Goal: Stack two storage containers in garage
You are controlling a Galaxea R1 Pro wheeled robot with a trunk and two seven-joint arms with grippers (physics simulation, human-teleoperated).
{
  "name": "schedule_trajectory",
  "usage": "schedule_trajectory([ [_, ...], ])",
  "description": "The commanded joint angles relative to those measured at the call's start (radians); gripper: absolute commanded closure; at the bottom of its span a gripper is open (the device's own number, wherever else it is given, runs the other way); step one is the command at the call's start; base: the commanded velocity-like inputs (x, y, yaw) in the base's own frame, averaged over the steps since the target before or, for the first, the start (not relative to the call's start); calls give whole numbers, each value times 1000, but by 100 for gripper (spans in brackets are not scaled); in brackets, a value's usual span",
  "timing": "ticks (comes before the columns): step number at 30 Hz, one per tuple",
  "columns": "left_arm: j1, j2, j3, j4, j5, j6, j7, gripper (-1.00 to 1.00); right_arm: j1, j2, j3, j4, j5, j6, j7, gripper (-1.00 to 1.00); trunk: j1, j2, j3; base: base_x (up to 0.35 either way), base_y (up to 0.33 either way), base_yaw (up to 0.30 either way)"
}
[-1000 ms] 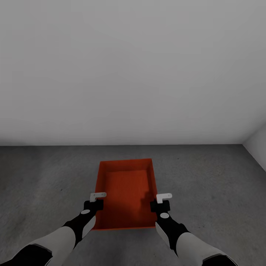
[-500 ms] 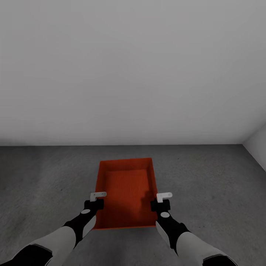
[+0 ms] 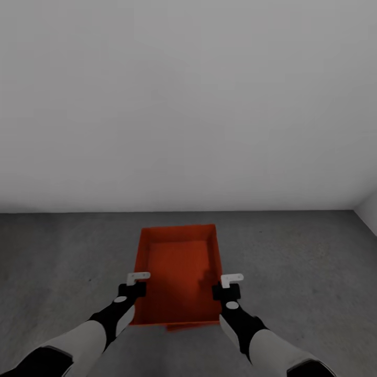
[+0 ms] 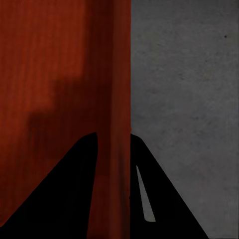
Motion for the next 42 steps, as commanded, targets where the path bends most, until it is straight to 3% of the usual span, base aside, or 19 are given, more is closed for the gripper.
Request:
schedule_trajectory([
  [1,-1,29,37,-4,-4,-13,3,100,-1,-7,-31,29,-20,-8,-11,100,1,-1,-1,259,200,0],
  [12,-1,29,37,-2,-3,-13,3,100,-1,-6,-31,29,-20,-8,-17,100,1,-1,-1,93,74,12],
  [31,-1,28,37,-4,-3,-13,3,100,-1,-7,-32,28,-20,-8,-24,100,1,-1,0,0,0,125],
  [42,-1,28,37,-4,-3,-13,3,100,-1,-7,-32,29,-20,-7,-23,100,1,-1,0,-160,-150,1],
])
